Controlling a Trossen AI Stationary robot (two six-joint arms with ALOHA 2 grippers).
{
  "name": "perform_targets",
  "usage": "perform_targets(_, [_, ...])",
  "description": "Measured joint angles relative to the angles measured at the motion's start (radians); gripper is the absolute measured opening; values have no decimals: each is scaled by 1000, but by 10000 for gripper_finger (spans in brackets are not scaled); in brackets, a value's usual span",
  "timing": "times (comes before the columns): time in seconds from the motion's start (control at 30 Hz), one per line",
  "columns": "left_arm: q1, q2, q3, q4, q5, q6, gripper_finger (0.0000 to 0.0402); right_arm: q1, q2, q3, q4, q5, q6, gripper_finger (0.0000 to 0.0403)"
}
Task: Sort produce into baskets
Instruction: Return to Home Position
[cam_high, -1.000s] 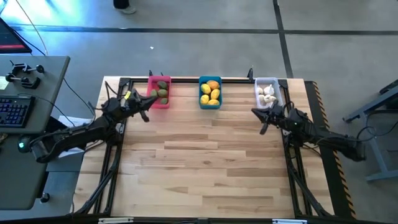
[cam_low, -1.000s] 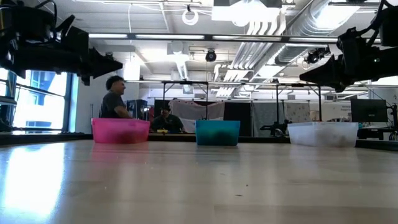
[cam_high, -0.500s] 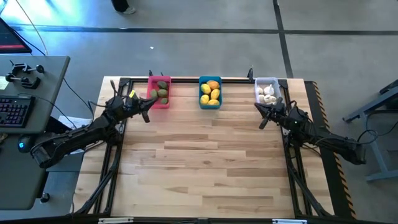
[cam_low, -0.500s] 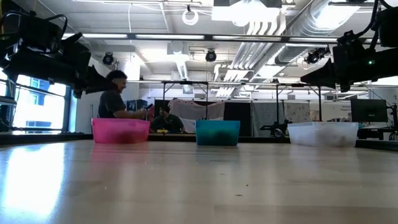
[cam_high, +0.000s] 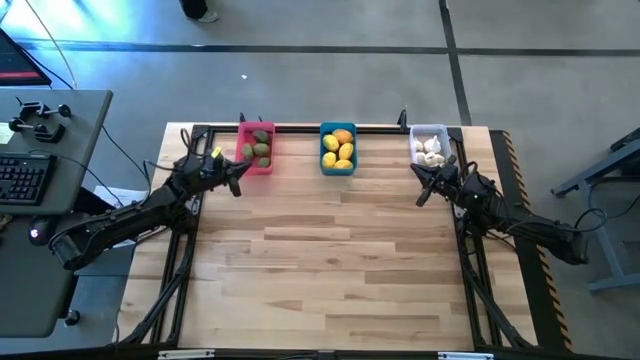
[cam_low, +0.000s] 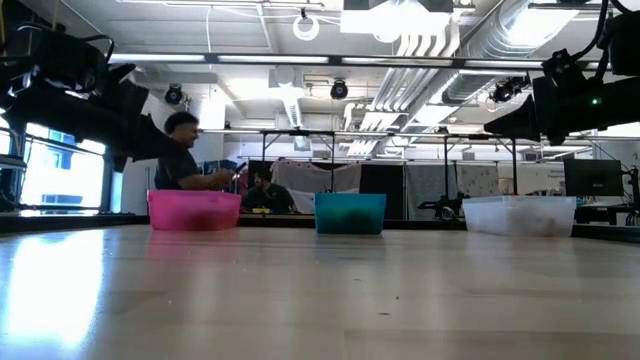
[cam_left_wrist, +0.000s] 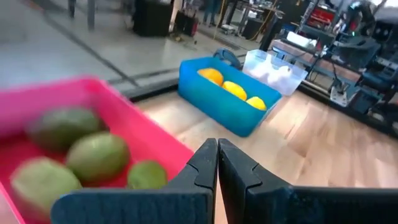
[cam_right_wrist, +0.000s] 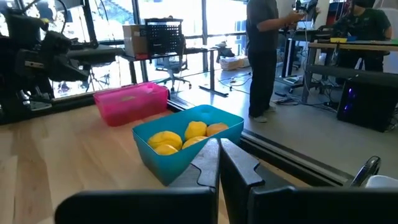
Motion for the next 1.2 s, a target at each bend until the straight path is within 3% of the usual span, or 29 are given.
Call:
perform_targets(0.2, [-2, 0, 0, -29, 5, -148, 0, 0, 0, 0, 0, 0, 9, 0])
perform_targets(1.2, [-2, 0, 0, -29, 7, -139, 0, 0, 0, 0, 0, -2, 13, 0])
